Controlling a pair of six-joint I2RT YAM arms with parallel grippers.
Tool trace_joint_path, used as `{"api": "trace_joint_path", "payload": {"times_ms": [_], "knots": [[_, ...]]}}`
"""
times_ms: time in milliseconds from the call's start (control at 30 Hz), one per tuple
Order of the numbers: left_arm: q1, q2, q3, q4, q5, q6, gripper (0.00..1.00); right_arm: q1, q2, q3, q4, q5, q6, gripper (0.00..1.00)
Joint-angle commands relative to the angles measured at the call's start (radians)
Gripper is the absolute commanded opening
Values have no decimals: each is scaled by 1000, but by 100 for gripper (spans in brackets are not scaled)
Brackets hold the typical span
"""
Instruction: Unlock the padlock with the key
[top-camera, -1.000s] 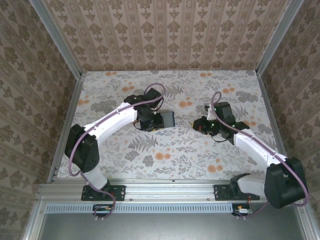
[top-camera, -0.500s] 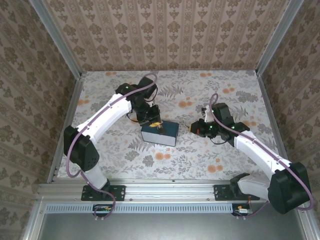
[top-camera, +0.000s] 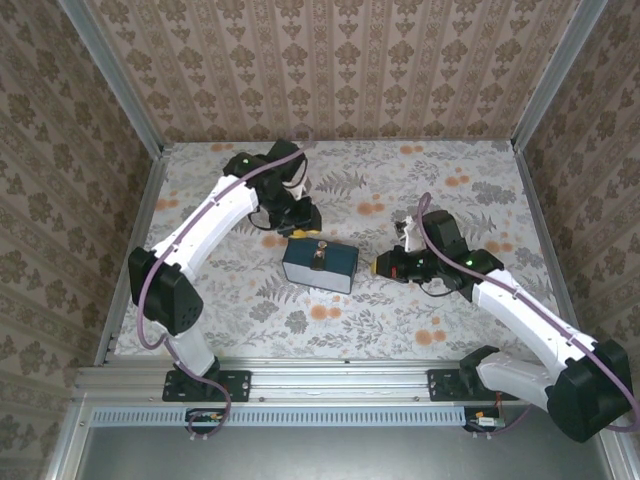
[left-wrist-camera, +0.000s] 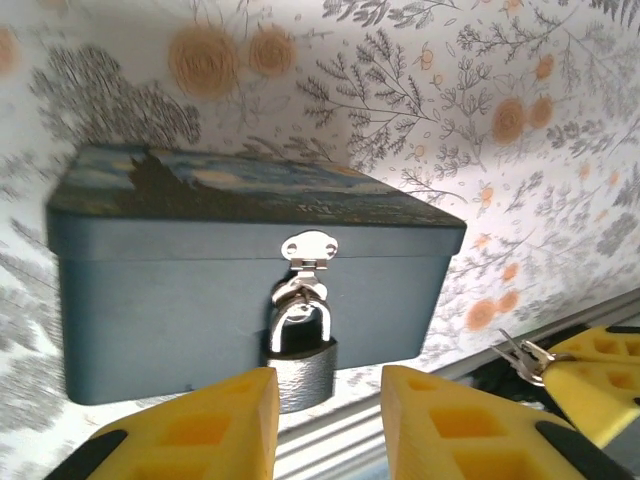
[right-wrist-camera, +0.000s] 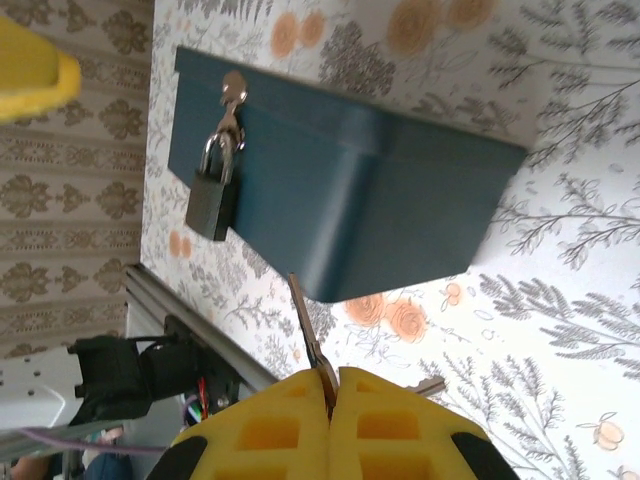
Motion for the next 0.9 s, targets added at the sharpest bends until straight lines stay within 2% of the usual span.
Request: {"api": "trace_joint_path", "payload": {"times_ms": [0, 233, 367, 500, 667, 867], "knots": [[-36, -60, -42, -131, -35, 211, 33, 3, -17, 45, -52, 27, 7, 0], [-167, -255, -344, -79, 19, 168, 30, -50, 65, 105, -73, 62, -28, 0], [-295, -298, -496, 58, 18, 69, 33, -77, 88, 118, -84, 79, -48, 0], [-372, -254, -509, 218, -149, -74, 43, -109, 93, 114, -81, 94, -48, 0], [-434, -152, -442, 342, -390, -113, 51, -155, 87, 101, -78, 117, -30, 0], [-450, -47, -394, 469, -423, -153, 51, -200, 75, 91, -71, 115, -29, 0]]}}
